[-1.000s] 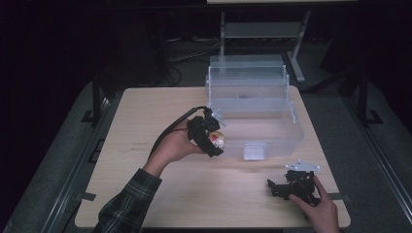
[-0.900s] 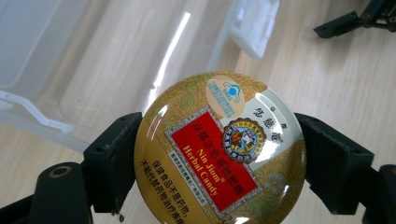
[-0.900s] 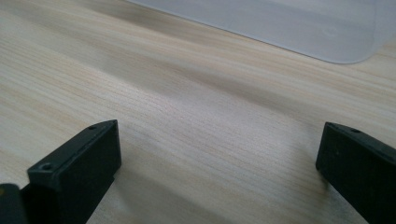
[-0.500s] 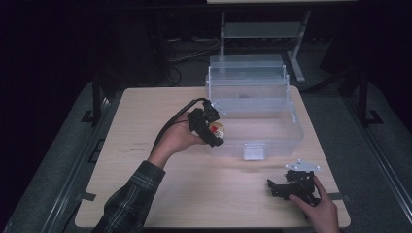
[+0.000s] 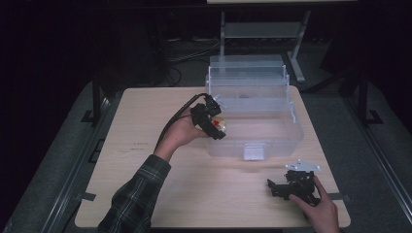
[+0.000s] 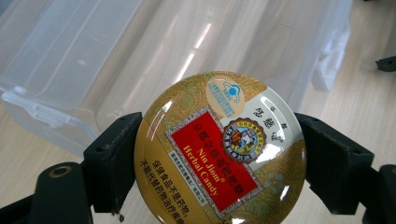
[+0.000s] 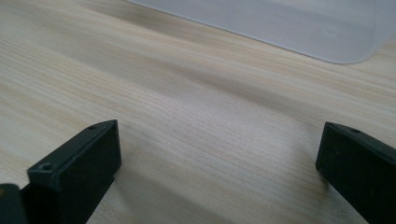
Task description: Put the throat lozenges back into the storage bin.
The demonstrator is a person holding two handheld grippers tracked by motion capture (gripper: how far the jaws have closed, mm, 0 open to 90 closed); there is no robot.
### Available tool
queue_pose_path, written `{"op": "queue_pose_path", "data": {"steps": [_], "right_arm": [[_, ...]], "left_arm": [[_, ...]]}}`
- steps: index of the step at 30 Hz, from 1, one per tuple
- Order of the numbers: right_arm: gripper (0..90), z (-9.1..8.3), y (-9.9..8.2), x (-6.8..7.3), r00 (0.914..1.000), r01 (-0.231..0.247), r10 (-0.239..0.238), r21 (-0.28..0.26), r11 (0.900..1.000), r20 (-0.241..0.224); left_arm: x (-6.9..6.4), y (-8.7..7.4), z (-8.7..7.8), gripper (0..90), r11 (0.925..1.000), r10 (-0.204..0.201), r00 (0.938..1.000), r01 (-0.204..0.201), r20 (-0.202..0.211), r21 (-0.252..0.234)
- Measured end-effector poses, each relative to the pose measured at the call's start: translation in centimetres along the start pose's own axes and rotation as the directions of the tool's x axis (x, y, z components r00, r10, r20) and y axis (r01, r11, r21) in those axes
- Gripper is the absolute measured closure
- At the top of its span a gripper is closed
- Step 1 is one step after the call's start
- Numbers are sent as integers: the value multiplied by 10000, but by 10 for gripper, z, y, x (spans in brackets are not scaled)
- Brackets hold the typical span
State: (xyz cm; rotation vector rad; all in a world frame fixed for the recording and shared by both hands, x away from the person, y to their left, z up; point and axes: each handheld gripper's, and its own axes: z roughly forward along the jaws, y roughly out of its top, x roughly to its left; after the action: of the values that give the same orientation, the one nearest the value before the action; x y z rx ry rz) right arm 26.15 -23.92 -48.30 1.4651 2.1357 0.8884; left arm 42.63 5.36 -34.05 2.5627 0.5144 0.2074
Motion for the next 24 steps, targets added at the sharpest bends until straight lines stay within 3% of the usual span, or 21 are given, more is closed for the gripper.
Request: {"op": "queue_pose_path", "data": {"steps": [10,24], "right_arm": [[0,0,0,0,10000,-18,18,-4,10000,-21],[0,0,0,0,10000,-14,14,-6,10000,-20]], "left_arm": [[8,2,11,193,9997,-227,9997,227,112,-23],[8,3,10,162,9990,-348,9994,350,85,-276]]}}
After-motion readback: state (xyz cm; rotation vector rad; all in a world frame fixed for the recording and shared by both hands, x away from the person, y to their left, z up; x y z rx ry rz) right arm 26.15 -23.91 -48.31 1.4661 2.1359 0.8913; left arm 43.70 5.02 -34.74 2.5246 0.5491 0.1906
